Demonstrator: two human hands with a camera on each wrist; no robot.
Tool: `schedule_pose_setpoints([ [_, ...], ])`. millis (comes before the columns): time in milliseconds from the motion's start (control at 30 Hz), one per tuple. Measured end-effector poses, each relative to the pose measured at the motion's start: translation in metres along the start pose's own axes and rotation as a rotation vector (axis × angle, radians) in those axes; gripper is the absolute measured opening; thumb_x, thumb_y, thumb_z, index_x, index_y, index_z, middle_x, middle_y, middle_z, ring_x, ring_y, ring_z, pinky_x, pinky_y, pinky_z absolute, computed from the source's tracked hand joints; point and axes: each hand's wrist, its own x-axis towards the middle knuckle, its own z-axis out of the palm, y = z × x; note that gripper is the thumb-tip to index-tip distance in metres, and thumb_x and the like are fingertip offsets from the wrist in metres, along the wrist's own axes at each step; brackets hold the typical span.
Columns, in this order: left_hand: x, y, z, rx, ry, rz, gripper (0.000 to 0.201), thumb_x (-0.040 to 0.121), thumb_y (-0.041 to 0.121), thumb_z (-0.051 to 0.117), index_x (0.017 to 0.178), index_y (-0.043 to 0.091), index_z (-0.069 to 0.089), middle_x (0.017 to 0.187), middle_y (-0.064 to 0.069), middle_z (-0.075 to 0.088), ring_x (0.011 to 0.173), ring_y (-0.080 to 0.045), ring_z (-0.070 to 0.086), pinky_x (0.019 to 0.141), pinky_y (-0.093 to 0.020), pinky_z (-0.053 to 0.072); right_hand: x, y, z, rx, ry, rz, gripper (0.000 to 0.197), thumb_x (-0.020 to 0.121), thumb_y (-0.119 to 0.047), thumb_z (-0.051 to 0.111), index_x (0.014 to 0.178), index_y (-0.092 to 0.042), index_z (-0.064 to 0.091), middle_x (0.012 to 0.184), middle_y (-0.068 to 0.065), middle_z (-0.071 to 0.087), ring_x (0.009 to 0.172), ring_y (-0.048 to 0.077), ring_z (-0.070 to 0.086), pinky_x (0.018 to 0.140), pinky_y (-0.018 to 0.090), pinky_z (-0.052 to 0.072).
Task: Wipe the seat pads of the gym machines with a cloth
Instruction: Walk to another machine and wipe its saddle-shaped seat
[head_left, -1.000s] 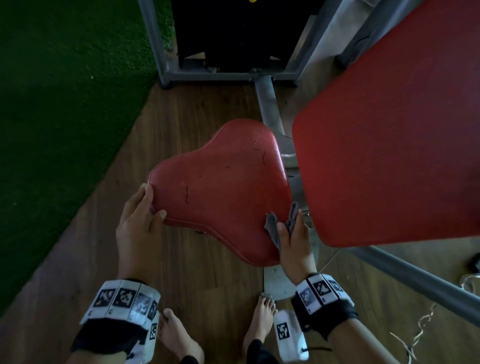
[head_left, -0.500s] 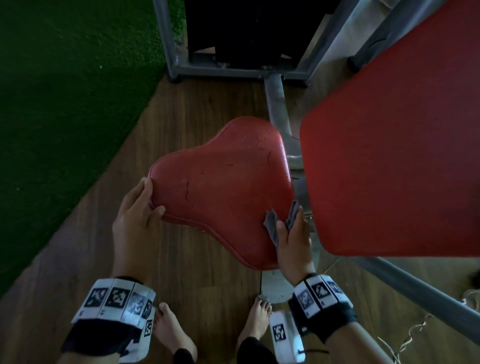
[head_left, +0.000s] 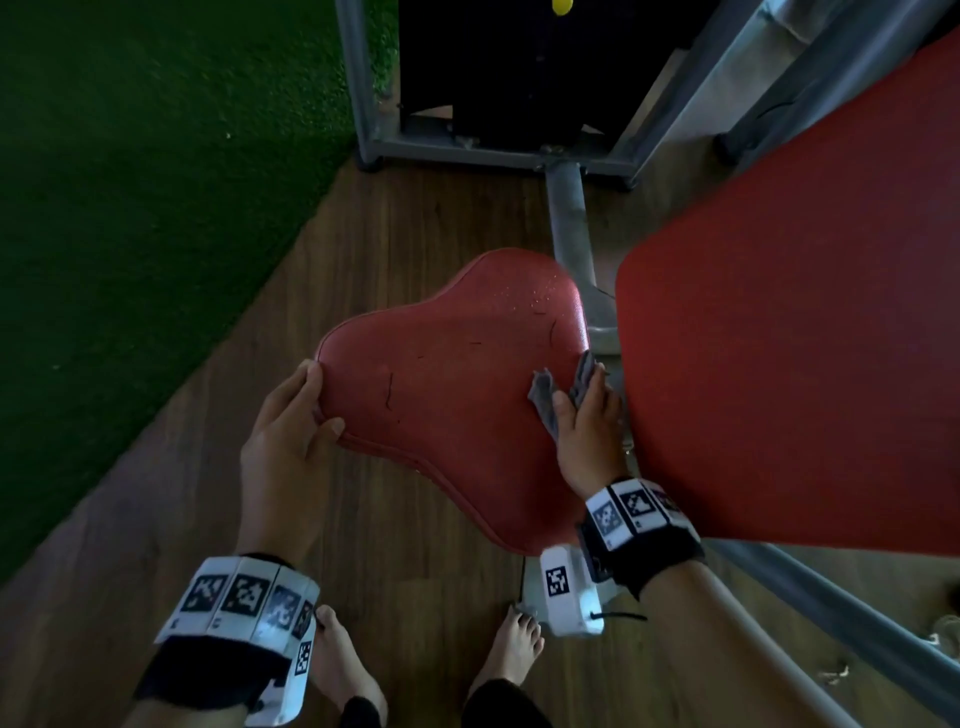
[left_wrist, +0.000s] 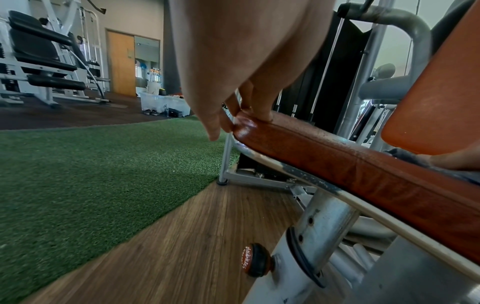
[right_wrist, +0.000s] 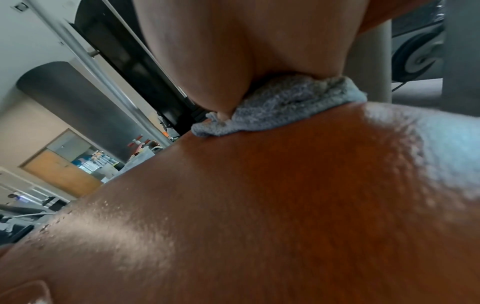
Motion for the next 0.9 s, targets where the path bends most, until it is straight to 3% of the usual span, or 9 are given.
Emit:
schedule_pose_setpoints([
  [133, 0.0, 0.0, 0.0, -0.031, -0.009, -0.007, 0.062, 0.089, 0.0, 0.062, 0.145, 0.015, 0.041, 0.149, 0.002, 0.04, 0.135, -0.01, 0.038, 0.108, -0.023, 0.032, 0.023, -0.008, -0.003, 0.013, -0.048, 0.073, 0.068, 0.1, -0.042, 0.036, 0.153, -0.012, 0.005, 0.157, 0.015, 0.016, 0.141, 0.032, 0.023, 0.113, 0.04, 0.018],
  [267, -0.001, -0.001, 0.003, -0.043, 0.014, -0.008, 0.061, 0.089, 0.001, 0.062, 0.145, 0.015, 0.041, 0.148, 0.006, 0.04, 0.132, -0.006, 0.039, 0.105, -0.016, 0.031, 0.052, -0.012, -0.003, 0.046, -0.037, 0.073, 0.067, 0.099, -0.043, 0.038, 0.152, -0.012, 0.013, 0.154, 0.015, 0.027, 0.139, 0.032, 0.031, 0.113, 0.042, 0.023],
  [367, -0.002, -0.001, 0.004, -0.051, 0.02, 0.0, 0.061, 0.089, 0.001, 0.062, 0.145, 0.015, 0.041, 0.145, 0.012, 0.037, 0.133, -0.006, 0.038, 0.106, -0.014, 0.031, 0.045, -0.004, -0.003, 0.062, -0.036, 0.045, 0.065, 0.099, -0.041, 0.038, 0.152, -0.012, 0.014, 0.154, 0.014, 0.028, 0.139, 0.031, 0.03, 0.114, 0.042, 0.023],
  [400, -0.001, -0.002, 0.005, -0.044, 0.019, 0.004, 0.061, 0.089, 0.001, 0.062, 0.145, 0.015, 0.041, 0.144, 0.012, 0.036, 0.134, -0.007, 0.038, 0.107, -0.015, 0.031, 0.039, 0.0, -0.003, 0.066, -0.031, 0.033, 0.064, 0.1, -0.039, 0.038, 0.152, -0.012, 0.014, 0.154, 0.014, 0.028, 0.14, 0.03, 0.03, 0.114, 0.04, 0.022],
  [533, 0.001, -0.01, 0.005, -0.16, -0.002, -0.011, 0.063, 0.087, -0.005, 0.061, 0.144, 0.014, 0.042, 0.147, 0.006, 0.039, 0.136, -0.014, 0.041, 0.108, -0.044, 0.041, 0.025, 0.005, -0.004, 0.064, -0.032, 0.035, 0.06, 0.101, -0.035, 0.037, 0.153, -0.014, 0.014, 0.153, 0.014, 0.028, 0.139, 0.03, 0.03, 0.112, 0.038, 0.022],
  [600, 0.001, -0.01, 0.004, -0.161, -0.005, -0.005, 0.064, 0.087, -0.004, 0.061, 0.145, 0.015, 0.041, 0.148, 0.005, 0.04, 0.136, -0.014, 0.041, 0.108, -0.045, 0.041, 0.028, -0.002, -0.006, 0.061, -0.034, 0.042, 0.059, 0.102, -0.033, 0.036, 0.153, -0.015, 0.014, 0.154, 0.014, 0.027, 0.14, 0.03, 0.029, 0.112, 0.038, 0.022],
  [733, 0.0, -0.008, 0.004, -0.092, 0.008, 0.013, 0.063, 0.088, -0.002, 0.062, 0.145, 0.015, 0.041, 0.148, 0.004, 0.04, 0.135, -0.013, 0.041, 0.11, -0.04, 0.04, 0.017, -0.011, -0.003, -0.123, 0.043, -0.09, 0.055, 0.101, -0.031, 0.037, 0.151, -0.012, 0.022, 0.154, 0.014, 0.022, 0.135, 0.035, 0.03, 0.11, 0.04, 0.023],
  [800, 0.001, -0.008, 0.006, -0.096, 0.012, 0.002, 0.063, 0.088, -0.001, 0.062, 0.145, 0.016, 0.041, 0.147, 0.007, 0.039, 0.135, -0.011, 0.04, 0.11, -0.036, 0.039, -0.006, -0.008, 0.004, -0.227, 0.11, -0.151, 0.053, 0.1, -0.036, 0.037, 0.149, -0.017, 0.027, 0.154, 0.012, 0.02, 0.128, 0.038, 0.031, 0.107, 0.044, 0.028],
  [900, 0.0, -0.007, 0.006, -0.012, 0.04, 0.03, 0.061, 0.088, 0.001, 0.063, 0.144, 0.015, 0.043, 0.143, 0.011, 0.038, 0.131, -0.006, 0.039, 0.103, -0.005, 0.031, -0.042, -0.012, 0.017, -0.408, 0.136, -0.285, 0.056, 0.098, -0.047, 0.028, 0.148, -0.023, 0.03, 0.148, 0.008, 0.026, 0.119, 0.033, 0.035, 0.095, 0.046, 0.04],
])
